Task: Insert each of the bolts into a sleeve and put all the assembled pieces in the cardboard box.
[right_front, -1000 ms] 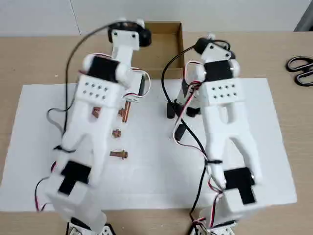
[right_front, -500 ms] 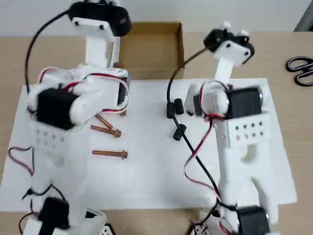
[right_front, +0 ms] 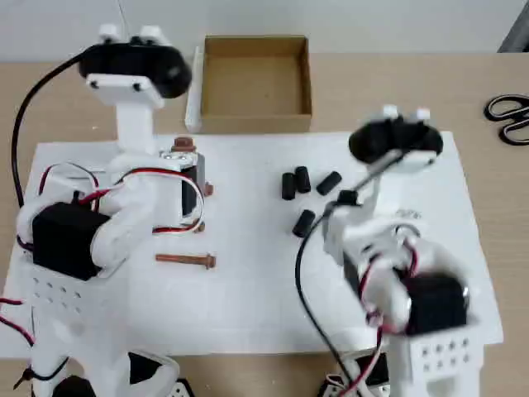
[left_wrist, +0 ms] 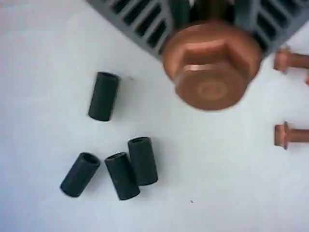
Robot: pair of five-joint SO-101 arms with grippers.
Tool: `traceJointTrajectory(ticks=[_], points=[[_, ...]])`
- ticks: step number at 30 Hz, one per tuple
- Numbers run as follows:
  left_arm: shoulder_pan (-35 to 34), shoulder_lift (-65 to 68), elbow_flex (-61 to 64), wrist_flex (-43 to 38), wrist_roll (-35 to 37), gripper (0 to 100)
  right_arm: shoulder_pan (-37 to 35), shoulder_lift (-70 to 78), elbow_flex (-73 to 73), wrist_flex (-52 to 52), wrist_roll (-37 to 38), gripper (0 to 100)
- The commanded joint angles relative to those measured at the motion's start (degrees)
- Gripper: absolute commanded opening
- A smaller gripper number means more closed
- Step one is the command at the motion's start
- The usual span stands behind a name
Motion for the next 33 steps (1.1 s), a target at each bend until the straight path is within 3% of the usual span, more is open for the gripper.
traceJointTrajectory(ticks=[1, 8, 13, 18, 24, 33], points=[[0.0, -2.6, 0.3, -1.8, 5.6, 1, -4.9, -10.1, 8.8, -6.9, 2.0, 0.2], [0.0, -2.7, 0.4, -6.3, 10.2, 1, -13.8, -27.6, 28.3, -20.1, 2.5, 0.2], [0.4, -2.7, 0.4, -7.5, 14.4, 1, -17.9, -37.5, 38.1, -25.4, 7.0, 0.2], [0.4, -2.7, 0.5, -7.0, 14.6, 1, -19.7, -46.0, 42.9, -26.0, 12.0, 0.2], [1.0, -2.7, 0.5, -7.5, 14.4, 1, -22.1, -46.1, 42.9, -26.2, 12.5, 0.2], [16.2, -2.9, 0.4, -8.0, 13.1, 1, -29.0, -46.1, 43.1, -26.3, 12.5, 0.2]])
